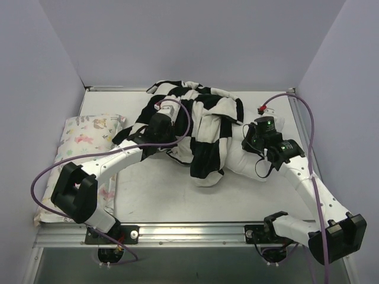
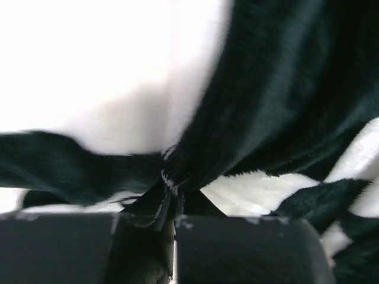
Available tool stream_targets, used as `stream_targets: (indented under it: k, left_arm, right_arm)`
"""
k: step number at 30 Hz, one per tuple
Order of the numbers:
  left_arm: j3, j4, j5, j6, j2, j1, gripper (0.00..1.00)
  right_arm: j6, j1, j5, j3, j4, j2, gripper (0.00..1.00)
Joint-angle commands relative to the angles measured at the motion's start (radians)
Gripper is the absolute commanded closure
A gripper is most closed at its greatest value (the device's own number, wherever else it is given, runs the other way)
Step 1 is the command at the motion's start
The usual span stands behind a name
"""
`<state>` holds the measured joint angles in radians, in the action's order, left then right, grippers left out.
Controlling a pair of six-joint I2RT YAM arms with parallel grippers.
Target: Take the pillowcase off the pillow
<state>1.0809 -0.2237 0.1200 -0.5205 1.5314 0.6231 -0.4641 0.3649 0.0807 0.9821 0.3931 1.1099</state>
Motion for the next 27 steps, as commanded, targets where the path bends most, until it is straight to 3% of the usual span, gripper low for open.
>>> stream_targets:
  k: [1, 7, 13, 16, 21, 24, 25, 27]
  left_arm:
    - [0.056, -0.038, 0.110, 0.002, -0.029, -0.071, 0.99]
    - [0.079, -0.100, 0.092, 0.004, -0.100, -0.333, 1.00]
    - [0.132, -0.186, 0.112, 0.013, -0.080, -0.491, 1.00]
    - [0.133, -0.194, 0.083, 0.031, -0.070, -0.491, 1.00]
    - [0.068, -0.160, 0.036, 0.056, -0.074, -0.378, 1.00]
    - [0.053, -0.155, 0.055, 0.048, -0.079, -0.300, 1.00]
    - [0.050, -0.155, 0.055, 0.044, -0.083, -0.287, 1.00]
    - [0.045, -0.151, 0.055, 0.034, -0.088, -0.266, 1.00]
  right_arm:
    - [0.019, -0.076, 0.022, 0.079, 0.019, -0.039, 1.00]
    - [-0.018, -0.311, -0.125, 0.108, 0.069, -0.107, 1.00]
    - [-0.044, -0.406, -0.157, 0.128, 0.095, -0.130, 1.00]
    - [-0.050, -0.416, -0.179, 0.129, 0.093, -0.110, 1.00]
    - [-0.001, -0.341, -0.202, 0.121, 0.085, -0.091, 1.00]
    - [0.042, -0.244, -0.173, 0.116, 0.081, -0.122, 0.67]
    - [0.057, -0.139, -0.154, 0.116, 0.079, -0.130, 0.47]
    - [0.077, -0.028, -0.084, 0.106, 0.072, -0.156, 0.32]
